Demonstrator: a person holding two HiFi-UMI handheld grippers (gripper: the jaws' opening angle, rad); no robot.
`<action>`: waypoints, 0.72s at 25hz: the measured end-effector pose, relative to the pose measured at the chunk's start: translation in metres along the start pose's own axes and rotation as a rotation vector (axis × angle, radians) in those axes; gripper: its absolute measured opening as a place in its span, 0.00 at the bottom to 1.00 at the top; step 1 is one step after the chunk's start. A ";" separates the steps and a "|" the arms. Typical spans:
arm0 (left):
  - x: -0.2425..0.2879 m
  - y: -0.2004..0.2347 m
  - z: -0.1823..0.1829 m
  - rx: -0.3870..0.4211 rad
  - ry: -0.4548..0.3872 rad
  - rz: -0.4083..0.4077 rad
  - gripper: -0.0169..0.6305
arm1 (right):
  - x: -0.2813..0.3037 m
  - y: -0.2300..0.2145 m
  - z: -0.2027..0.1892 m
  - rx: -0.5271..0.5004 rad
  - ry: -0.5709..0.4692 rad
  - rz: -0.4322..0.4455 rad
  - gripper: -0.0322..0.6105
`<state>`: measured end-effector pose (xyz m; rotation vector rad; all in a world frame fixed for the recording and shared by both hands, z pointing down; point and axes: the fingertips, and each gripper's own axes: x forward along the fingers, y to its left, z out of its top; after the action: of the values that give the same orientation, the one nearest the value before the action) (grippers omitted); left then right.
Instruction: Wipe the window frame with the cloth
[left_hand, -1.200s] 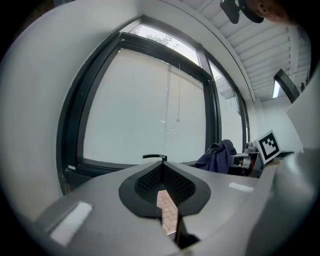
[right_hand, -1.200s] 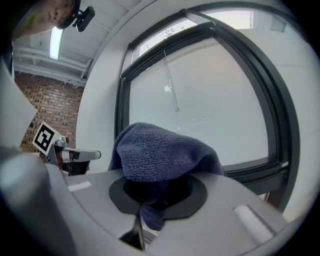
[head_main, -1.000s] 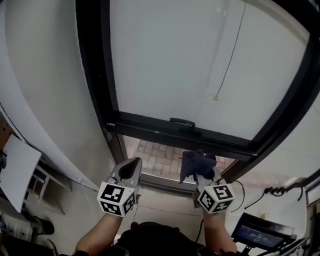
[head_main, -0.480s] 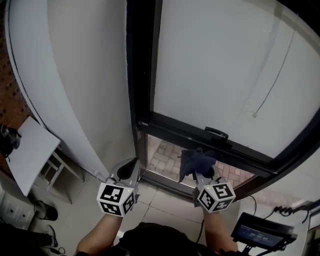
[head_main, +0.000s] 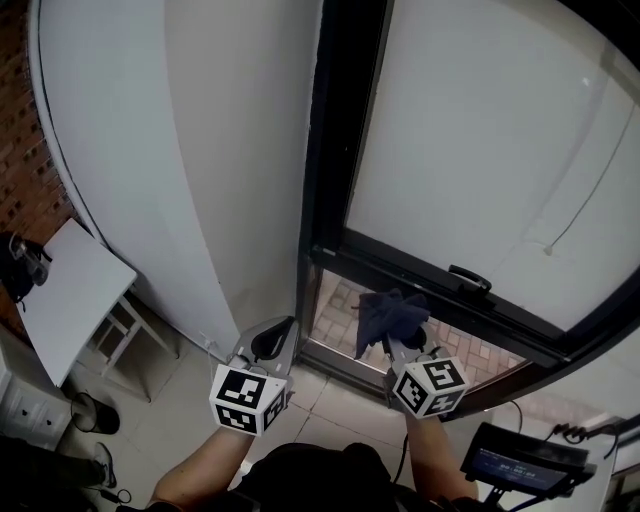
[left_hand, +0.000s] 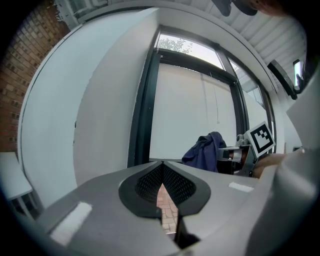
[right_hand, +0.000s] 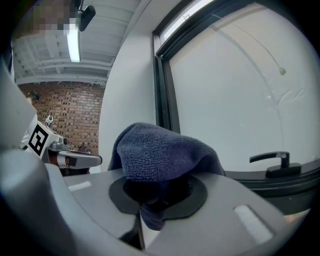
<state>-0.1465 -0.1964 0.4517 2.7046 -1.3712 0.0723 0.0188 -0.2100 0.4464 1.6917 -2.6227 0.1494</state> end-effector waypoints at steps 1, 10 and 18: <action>0.001 0.002 -0.001 0.001 -0.001 -0.003 0.02 | 0.005 0.003 0.000 -0.004 0.004 0.003 0.13; 0.018 0.019 -0.013 -0.047 0.012 0.013 0.02 | 0.065 0.013 -0.010 -0.014 0.071 0.077 0.13; 0.043 0.032 -0.006 -0.011 0.023 0.048 0.02 | 0.143 0.011 -0.027 -0.038 0.138 0.171 0.13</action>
<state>-0.1470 -0.2493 0.4642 2.6531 -1.4264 0.0990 -0.0517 -0.3332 0.4819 1.3913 -2.6452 0.2094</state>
